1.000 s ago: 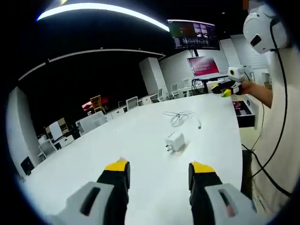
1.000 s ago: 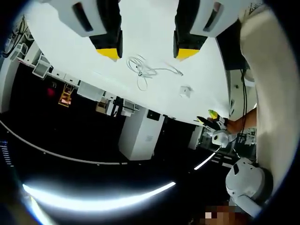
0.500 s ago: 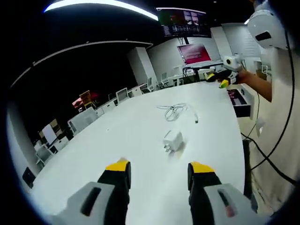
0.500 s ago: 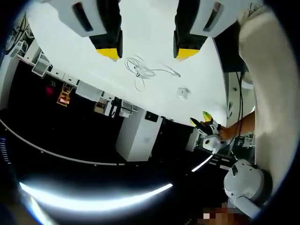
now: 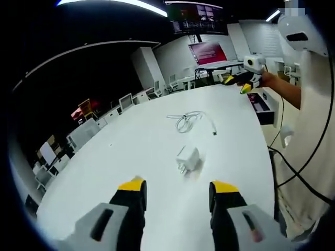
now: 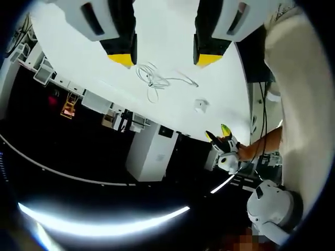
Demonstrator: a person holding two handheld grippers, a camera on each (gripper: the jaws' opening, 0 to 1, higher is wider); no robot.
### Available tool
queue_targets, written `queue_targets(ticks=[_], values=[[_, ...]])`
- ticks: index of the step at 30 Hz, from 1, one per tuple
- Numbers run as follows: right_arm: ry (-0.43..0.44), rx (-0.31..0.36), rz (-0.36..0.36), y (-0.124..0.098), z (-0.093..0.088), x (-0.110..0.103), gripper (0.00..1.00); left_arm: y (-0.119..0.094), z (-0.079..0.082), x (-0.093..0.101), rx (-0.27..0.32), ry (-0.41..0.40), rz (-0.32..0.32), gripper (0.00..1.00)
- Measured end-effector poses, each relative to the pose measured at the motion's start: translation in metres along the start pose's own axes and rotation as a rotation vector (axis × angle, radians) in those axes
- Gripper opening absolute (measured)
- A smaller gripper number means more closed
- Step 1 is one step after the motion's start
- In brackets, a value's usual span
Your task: Plug the desk Type‑C cable into the charger adapter.
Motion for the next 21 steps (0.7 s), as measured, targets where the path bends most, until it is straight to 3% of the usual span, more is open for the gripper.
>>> queue_targets(ticks=[14, 21], values=[[-0.018, -0.011, 0.024, 0.001, 0.000, -0.003, 0.44, 0.025, 0.008, -0.005, -0.052, 0.029, -0.096, 0.48], [-0.006, 0.001, 0.033, 0.001, 0.000, -0.004, 0.44, 0.042, 0.014, -0.003, -0.083, 0.029, -0.174, 0.47]])
Point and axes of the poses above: the point that each gripper's makers call its tool centre point, and the gripper's own axes: y roughly forward along the fingers, x roughly to its right, z roughly out of its top, the point moved 2 cm from there along -y, roughly backward along the fingers, and after that the axes turned 15 degrees about -z, right-handed, at the moved point
